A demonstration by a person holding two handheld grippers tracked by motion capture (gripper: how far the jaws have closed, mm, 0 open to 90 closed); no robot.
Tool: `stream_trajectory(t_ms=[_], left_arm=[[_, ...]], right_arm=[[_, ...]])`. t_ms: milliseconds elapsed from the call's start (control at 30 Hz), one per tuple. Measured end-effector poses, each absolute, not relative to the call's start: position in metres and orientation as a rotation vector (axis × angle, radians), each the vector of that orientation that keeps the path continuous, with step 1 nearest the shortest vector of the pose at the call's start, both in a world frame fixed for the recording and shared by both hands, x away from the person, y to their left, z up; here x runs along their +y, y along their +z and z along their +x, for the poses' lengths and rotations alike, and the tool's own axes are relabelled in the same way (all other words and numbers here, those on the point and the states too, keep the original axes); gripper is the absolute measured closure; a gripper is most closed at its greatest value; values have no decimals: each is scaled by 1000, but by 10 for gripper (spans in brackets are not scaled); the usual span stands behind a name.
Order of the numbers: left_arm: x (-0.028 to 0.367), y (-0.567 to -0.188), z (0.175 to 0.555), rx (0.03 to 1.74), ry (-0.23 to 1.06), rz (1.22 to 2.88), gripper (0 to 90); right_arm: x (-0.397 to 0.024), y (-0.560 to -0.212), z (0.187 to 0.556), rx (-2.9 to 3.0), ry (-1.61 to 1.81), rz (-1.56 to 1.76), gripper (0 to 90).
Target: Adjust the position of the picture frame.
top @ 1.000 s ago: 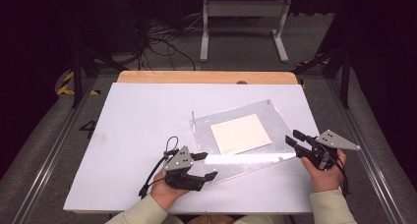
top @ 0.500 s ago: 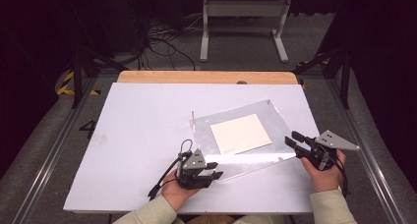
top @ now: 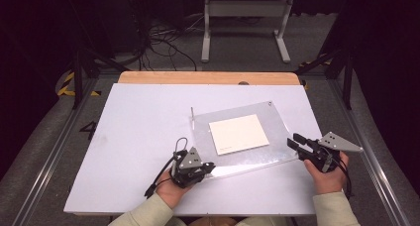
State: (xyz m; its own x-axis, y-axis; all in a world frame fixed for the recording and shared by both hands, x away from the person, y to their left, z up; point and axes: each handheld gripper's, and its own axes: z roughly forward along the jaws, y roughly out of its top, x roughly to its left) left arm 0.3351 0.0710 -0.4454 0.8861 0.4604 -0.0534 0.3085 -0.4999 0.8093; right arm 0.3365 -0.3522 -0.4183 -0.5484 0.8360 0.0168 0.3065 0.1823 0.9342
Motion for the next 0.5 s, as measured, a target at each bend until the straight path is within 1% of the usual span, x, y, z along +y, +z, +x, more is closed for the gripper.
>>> stream_trajectory(t_ms=[133,300,433,467,500], left_arm=[[86,-443,342,601,232,2108,845],[97,-440,349,641,259,2096,846],[108,-438,358,709,270,2062,846],[108,-438,358,709,270,2062,846],[114,-436,363,740,281,2040,846]], right_arm=[[-352,-418,336,1986,1397,1075,681],[-347,-417,335,2023,1397,1054,688],[-346,-418,334,2016,1372,1039,679],[-346,-418,334,2018,1362,1039,683],[-347,-419,333,2023,1367,1049,707]])
